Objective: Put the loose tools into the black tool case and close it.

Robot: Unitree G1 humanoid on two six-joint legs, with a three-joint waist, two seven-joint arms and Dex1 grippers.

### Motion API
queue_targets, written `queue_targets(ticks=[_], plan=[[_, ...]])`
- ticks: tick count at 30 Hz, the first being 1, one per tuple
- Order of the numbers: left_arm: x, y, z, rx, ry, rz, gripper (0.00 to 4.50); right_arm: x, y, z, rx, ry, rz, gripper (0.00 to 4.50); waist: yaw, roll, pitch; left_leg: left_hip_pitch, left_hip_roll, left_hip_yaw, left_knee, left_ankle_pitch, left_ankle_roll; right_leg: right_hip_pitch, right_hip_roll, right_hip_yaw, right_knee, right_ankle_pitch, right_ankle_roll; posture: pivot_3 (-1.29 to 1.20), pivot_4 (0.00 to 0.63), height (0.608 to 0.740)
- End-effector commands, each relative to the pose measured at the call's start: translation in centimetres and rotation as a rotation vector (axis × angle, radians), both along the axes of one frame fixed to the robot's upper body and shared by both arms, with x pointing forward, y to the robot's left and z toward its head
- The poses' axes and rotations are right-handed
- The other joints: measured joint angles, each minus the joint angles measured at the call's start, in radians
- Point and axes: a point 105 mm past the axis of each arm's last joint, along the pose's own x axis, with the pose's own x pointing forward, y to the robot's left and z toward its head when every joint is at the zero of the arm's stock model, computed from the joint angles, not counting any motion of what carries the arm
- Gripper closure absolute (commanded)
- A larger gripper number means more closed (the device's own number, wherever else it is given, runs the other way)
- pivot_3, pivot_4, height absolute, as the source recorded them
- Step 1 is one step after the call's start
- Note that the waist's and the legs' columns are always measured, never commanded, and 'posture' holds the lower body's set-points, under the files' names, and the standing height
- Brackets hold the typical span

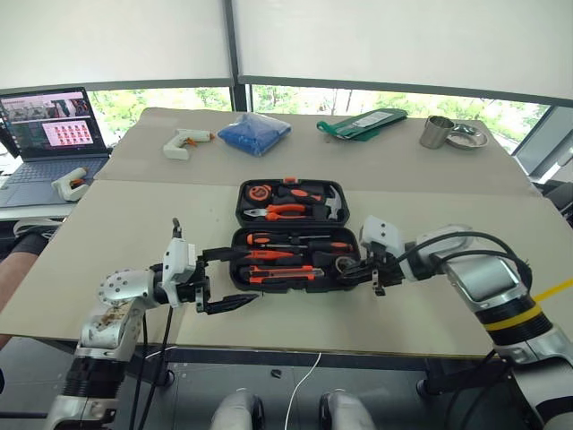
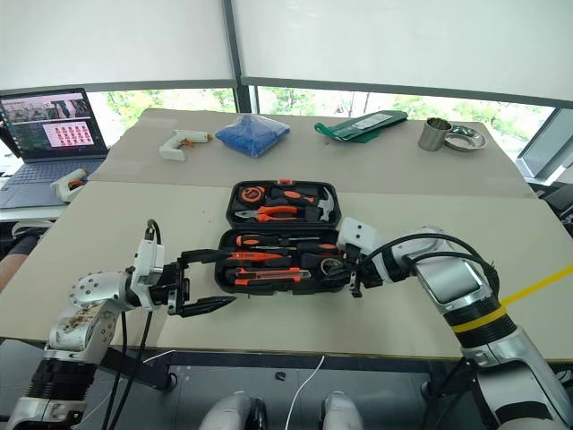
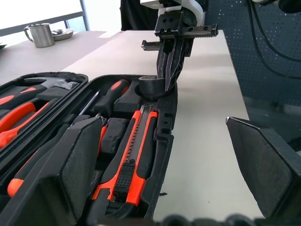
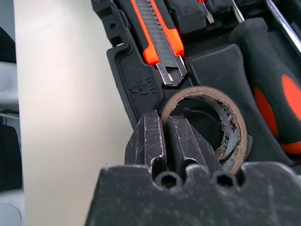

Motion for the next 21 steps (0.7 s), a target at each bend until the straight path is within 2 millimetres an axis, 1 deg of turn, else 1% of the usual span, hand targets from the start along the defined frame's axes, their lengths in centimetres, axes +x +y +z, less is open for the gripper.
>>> queue_targets(ticks=[1,2,3,5,6,8,10,12,14,15,16,17,18,19,21], plan=[[0.1,0.0,0.4,0.009,-0.017,0.005,0.0,0.3,-0.9,0.0,-0.099,-0.057,0.022,3.56,-0.001,0.0,0.0,0.0,0.0,0.0,0.0,0.0,0.0,0.0,0.0,0.0,0.0,0.0,0.0,0.0,0.15,0.739],[0.1,0.0,0.4,0.011,-0.018,0.005,0.0,0.2,-1.3,-0.2,-0.133,-0.059,0.041,3.23,0.0,0.0,0.0,0.0,0.0,0.0,0.0,0.0,0.0,0.0,0.0,0.0,0.0,0.0,0.0,0.0,0.15,0.739],[0.2,0.1,0.6,0.013,-0.02,0.011,0.0,0.3,-1.1,0.6,-0.108,-0.076,0.045,2.89,0.002,0.0,0.0,0.0,0.0,0.0,0.0,0.0,0.0,0.0,0.0,0.0,0.0,0.0,0.0,0.0,0.15,0.739],[0.4,0.4,0.6,0.019,-0.013,0.025,0.0,-0.1,-0.7,2.1,-0.062,-0.095,0.1,2.21,0.001,0.0,0.0,0.0,0.0,0.0,0.0,0.0,0.0,0.0,0.0,0.0,0.0,0.0,0.0,0.0,0.15,0.739],[0.4,0.5,0.6,0.02,-0.008,0.031,0.0,-0.3,-0.6,2.4,-0.05,-0.101,0.118,1.78,0.001,0.0,0.0,0.0,0.0,0.0,0.0,0.0,0.0,0.0,0.0,0.0,0.0,0.0,0.0,0.0,0.15,0.739],[1.0,1.1,0.1,0.024,0.035,0.088,0.0,-0.8,-0.5,3.6,0.013,-0.124,0.175,1.18,0.0,0.0,0.0,0.0,0.0,0.0,0.0,0.0,0.0,0.0,0.0,0.0,0.0,0.0,0.0,0.0,0.15,0.739],[1.9,2.0,-0.4,0.016,0.087,0.172,0.0,-1.0,-0.8,4.9,0.087,-0.131,0.18,1.18,-0.001,0.0,0.0,0.0,0.0,0.0,0.0,0.0,0.0,0.0,0.0,0.0,0.0,0.0,0.0,0.0,0.15,0.739],[3.0,3.0,-0.6,0.014,0.115,0.263,0.0,-0.4,-1.7,5.5,0.118,-0.15,0.114,1.18,-0.001,0.0,0.0,0.0,0.0,0.0,0.0,0.0,0.0,0.0,0.0,0.0,0.0,0.0,0.0,0.0,0.15,0.739],[4.5,4.1,-0.5,-0.001,0.146,0.369,0.52,1.4,-3.2,5.4,0.1,-0.223,-0.014,1.74,0.001,0.0,0.0,0.0,0.0,0.0,0.0,0.0,0.0,0.0,0.0,0.0,0.0,0.0,0.0,0.0,0.15,0.739],[4.9,4.4,-0.4,-0.007,0.154,0.398,0.76,1.8,-3.6,5.3,0.094,-0.247,-0.05,1.96,0.003,0.0,0.0,0.0,0.0,0.0,0.0,0.0,0.0,0.0,0.0,0.0,0.0,0.0,0.0,0.0,0.15,0.739],[5.8,4.8,-0.2,-0.016,0.168,0.447,1.05,2.8,-4.1,5.2,0.086,-0.283,-0.118,2.22,0.005,-0.001,0.001,0.0,0.0,-0.001,0.0,0.0,0.0,0.001,0.0,0.0,0.0,0.0,0.0,0.0,0.15,0.739],[6.6,5.2,-0.3,-0.011,0.184,0.491,1.49,3.7,-4.6,4.9,0.06,-0.328,-0.173,2.62,0.005,-0.001,0.001,0.0,0.0,0.0,0.0,0.0,-0.001,0.0,0.0,0.0,0.0,0.0,0.001,0.0,0.15,0.739],[7.4,5.6,-0.4,0.005,0.196,0.531,1.78,4.5,-5.0,4.7,0.03,-0.368,-0.223,2.89,0.005,-0.001,0.001,0.0,0.0,0.0,0.0,0.001,-0.001,0.0,0.0,0.0,0.0,0.0,0.001,0.0,0.15,0.739],[8.1,5.7,-0.7,0.029,0.205,0.559,2.21,5.2,-5.3,4.3,-0.007,-0.397,-0.259,3.29,0.005,-0.001,0.001,0.0,0.0,0.0,0.0,0.001,-0.001,0.0,0.0,0.0,0.0,0.0,0.0,0.0,0.15,0.739],[9.3,5.8,-1.3,0.084,0.223,0.607,2.86,6.2,-5.6,3.7,-0.08,-0.437,-0.289,3.94,0.004,-0.001,0.001,0.0,-0.001,0.0,0.0,0.001,-0.002,0.0,0.0,0.0,0.001,0.0,0.0,0.0,0.15,0.739]])
